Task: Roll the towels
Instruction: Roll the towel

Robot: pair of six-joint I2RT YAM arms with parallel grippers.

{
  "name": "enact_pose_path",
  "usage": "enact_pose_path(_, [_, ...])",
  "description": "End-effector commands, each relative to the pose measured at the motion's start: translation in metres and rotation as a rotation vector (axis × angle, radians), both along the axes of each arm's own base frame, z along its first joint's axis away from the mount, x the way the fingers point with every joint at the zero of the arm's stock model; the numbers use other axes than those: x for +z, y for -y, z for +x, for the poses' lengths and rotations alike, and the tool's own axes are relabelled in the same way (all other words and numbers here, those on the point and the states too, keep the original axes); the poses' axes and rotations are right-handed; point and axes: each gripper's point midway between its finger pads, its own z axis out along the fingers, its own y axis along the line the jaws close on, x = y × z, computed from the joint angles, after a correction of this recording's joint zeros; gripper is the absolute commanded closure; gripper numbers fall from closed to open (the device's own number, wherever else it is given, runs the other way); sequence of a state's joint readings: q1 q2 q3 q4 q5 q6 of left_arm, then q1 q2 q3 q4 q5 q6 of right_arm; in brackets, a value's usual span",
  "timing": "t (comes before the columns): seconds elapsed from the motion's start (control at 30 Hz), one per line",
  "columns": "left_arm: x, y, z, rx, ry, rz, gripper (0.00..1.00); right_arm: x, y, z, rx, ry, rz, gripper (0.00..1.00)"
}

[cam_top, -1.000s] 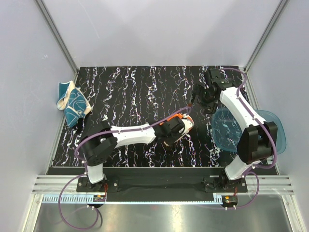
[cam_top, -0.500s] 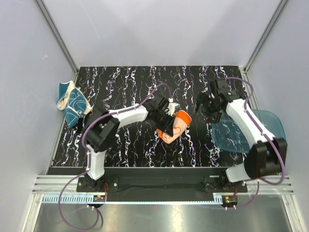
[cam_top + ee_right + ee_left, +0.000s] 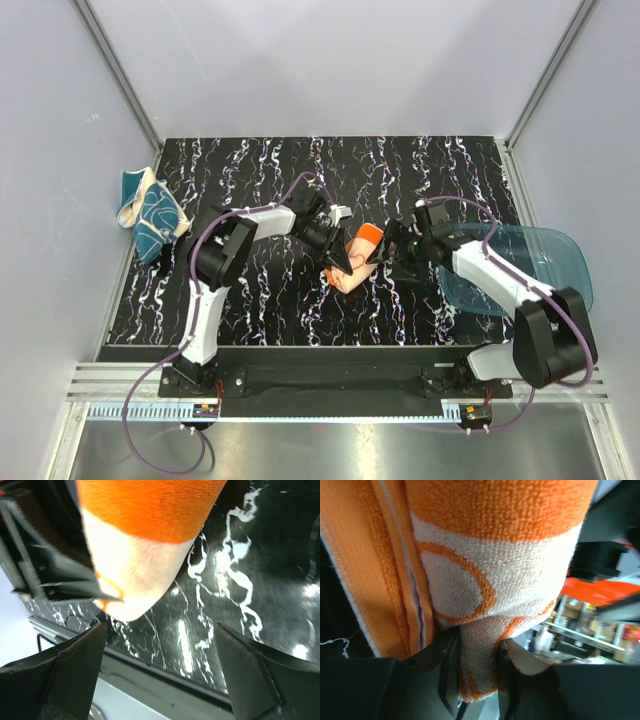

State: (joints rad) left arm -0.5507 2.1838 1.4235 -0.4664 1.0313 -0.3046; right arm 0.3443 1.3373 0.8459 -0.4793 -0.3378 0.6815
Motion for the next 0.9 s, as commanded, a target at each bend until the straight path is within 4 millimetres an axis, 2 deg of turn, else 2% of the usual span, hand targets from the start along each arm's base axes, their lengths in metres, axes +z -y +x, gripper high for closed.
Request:
enact_pose_path(0.0, [-0.083,-0.044,-0.030,0.065,-0.201,0.296,0.71,-0.002,-0.023,0.023,-0.031,0.074,0.049,0.04])
enact_pose_path(0.17, [-0.095,-0.055,-0.030,0.114,-0.285,0.296,0.70,-0.019,-0.040,0.038,-0.040,0.127,0.076,0.03])
enact_pose_path(0.23, [-0.100,-0.056,-0.030,0.121,-0.300,0.294,0.69,-0.018,-0.047,0.047,-0.040,0.169,0.103,0.03])
enact_pose_path(0.33, [-0.104,-0.057,-0.029,0.131,-0.332,0.281,0.68,-0.035,-0.051,0.052,-0.043,0.171,0.109,0.04])
enact_pose_path(0.63, [-0.097,-0.059,-0.021,0.157,-0.386,0.231,0.64,-0.050,-0.073,0.056,-0.024,0.213,0.127,0.07])
enact_pose_path(0.77, [-0.094,-0.059,-0.020,0.168,-0.408,0.206,0.61,-0.055,-0.085,0.055,-0.013,0.221,0.143,0.15])
enact_pose_path(0.87, [-0.093,-0.058,-0.020,0.172,-0.418,0.191,0.57,-0.058,-0.092,0.055,-0.005,0.234,0.149,0.25])
